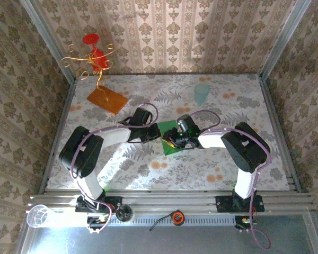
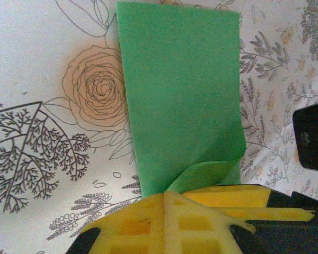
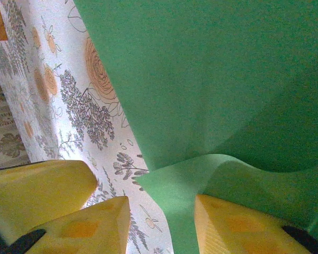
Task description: Fold a paper plane with a square sheet of paper (pick it up from the middle)
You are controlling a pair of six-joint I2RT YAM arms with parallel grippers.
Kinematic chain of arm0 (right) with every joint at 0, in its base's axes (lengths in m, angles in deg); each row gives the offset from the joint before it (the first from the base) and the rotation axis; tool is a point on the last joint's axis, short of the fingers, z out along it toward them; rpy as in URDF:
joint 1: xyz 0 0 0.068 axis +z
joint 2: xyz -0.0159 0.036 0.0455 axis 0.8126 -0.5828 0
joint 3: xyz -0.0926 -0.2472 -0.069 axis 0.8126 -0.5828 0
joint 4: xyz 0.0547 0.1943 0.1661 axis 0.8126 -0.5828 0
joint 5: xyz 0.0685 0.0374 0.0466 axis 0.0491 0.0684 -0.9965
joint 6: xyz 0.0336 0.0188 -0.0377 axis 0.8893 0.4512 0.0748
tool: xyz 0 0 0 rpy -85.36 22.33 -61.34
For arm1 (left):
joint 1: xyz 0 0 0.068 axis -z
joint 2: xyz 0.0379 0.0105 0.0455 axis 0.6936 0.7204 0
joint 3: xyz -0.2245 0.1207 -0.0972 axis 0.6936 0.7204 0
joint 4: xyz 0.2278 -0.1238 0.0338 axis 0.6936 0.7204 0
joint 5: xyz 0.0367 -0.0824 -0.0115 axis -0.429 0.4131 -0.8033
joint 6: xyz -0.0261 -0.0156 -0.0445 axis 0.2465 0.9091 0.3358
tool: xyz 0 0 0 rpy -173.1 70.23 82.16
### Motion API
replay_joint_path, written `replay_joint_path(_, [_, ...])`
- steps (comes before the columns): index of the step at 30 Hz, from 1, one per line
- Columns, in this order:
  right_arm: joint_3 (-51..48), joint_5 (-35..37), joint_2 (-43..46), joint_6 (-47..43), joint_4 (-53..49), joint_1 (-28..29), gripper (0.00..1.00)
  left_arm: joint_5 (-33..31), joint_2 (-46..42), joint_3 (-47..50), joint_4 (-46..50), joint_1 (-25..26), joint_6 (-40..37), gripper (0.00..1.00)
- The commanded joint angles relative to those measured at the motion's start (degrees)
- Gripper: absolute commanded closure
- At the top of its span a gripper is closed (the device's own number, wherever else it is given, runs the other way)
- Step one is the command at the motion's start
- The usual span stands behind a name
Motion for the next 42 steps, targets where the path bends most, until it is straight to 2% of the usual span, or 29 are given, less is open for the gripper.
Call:
replay_joint_path(1, [-1.89,3.03,-1.14,-0.3,-7.39,-0.21,0.6,-1.74,-2.84,0.77,0.58,0.22,0.75,0.93])
replay_joint_path(7, [-2.08,3.09,-1.05,-0.37,-7.2,-0.2,0.63,-1.43,-3.2,1.6,-0.04,0.22,1.02,0.93])
replay_joint_path(14, [-1.93,3.05,-1.4,-0.52,-7.69,-0.21,0.78,2.41,0.68,-0.57,-0.52,1.23,0.67,0.97])
replay_joint_path(20, [-1.53,2.78,-1.67,-0.32,-7.76,-0.21,0.83,3.61,4.36,-3.17,0.34,2.34,0.41,1.0])
replay_joint_path(29, [-1.19,2.43,-2.0,-0.36,-7.73,-0.25,0.88,2.35,6.96,-5.07,1.87,2.53,0.05,1.0])
replay_joint_path(42, [-1.05,0.21,-0.96,0.03,-5.92,-0.39,0.89,0.37,9.47,-5.55,6.82,2.79,-2.53,1.0])
